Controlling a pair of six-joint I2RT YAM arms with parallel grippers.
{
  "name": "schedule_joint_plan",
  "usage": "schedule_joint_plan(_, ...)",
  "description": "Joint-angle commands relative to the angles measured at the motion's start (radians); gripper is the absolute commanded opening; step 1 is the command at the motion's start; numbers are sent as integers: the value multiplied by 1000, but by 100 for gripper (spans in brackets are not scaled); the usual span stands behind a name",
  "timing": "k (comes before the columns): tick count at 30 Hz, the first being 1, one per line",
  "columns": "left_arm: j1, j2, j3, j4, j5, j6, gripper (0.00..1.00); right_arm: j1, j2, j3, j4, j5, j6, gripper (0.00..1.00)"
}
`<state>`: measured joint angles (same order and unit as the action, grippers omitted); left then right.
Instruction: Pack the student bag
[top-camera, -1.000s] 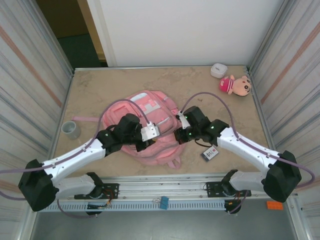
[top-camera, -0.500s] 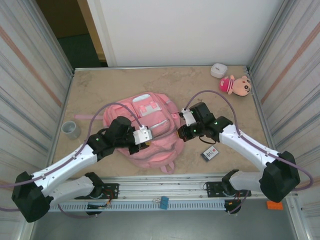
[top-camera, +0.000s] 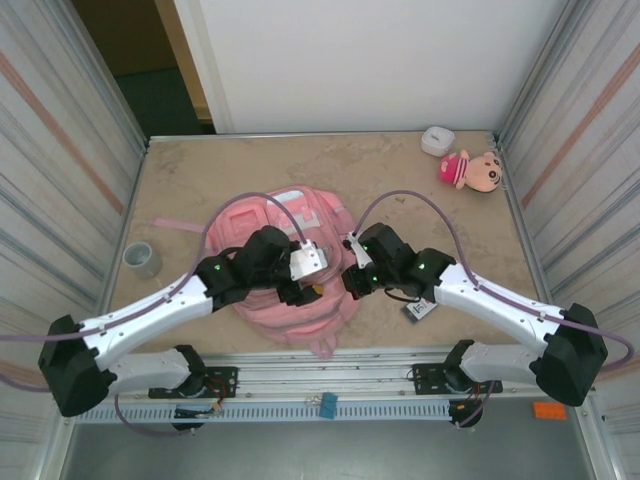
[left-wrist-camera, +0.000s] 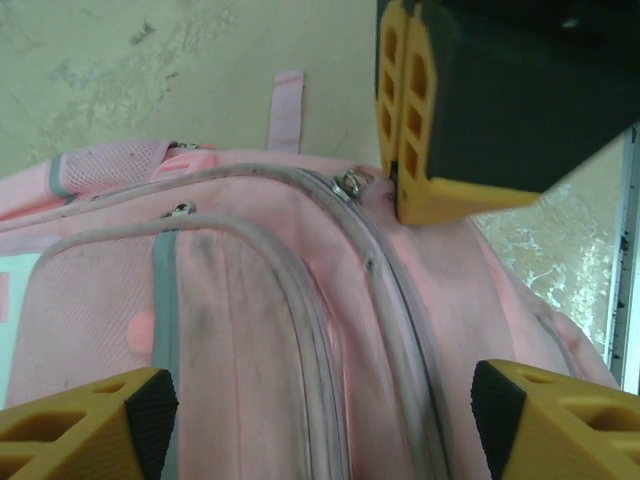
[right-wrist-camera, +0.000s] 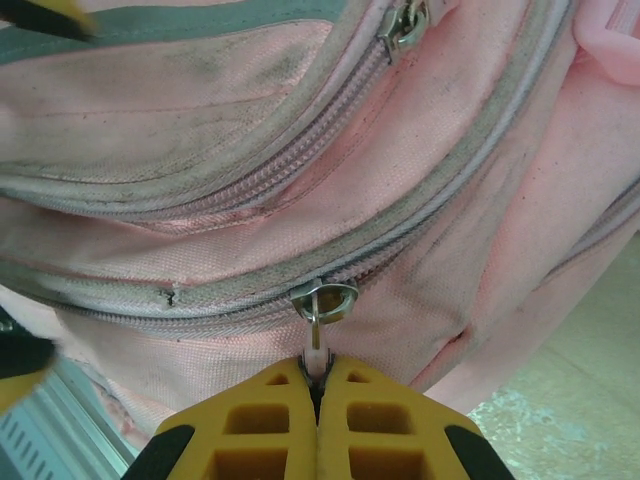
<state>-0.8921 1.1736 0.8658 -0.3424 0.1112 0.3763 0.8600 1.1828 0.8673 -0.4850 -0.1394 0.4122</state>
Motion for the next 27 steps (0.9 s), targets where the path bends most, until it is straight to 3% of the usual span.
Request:
schedule_joint_plan(1, -8, 55, 21, 2, -39, 3, 73, 20, -34, 13, 83, 16, 29, 0)
schedule_joint_plan(6, -8, 79, 1, -24, -61, 64, 44, -1, -80, -8, 78, 15, 7, 0)
schedule_joint_plan(8, -1, 71, -6, -48, -71, 81, 19, -35, -96, -21, 68, -2, -5, 0)
schedule_joint_plan(10, 10, 51, -21, -63, -48, 101, 6, -91, -104, -32, 46, -33, -17, 0)
schedule_joint_plan(19, 48, -104, -92, -54, 164, 169, 2, -260, -48, -33, 32, -119, -125, 0)
schedule_joint_plan(27, 90, -175, -126, -60, 198, 180, 2, -248, -34, -59, 153, -283, -185, 0)
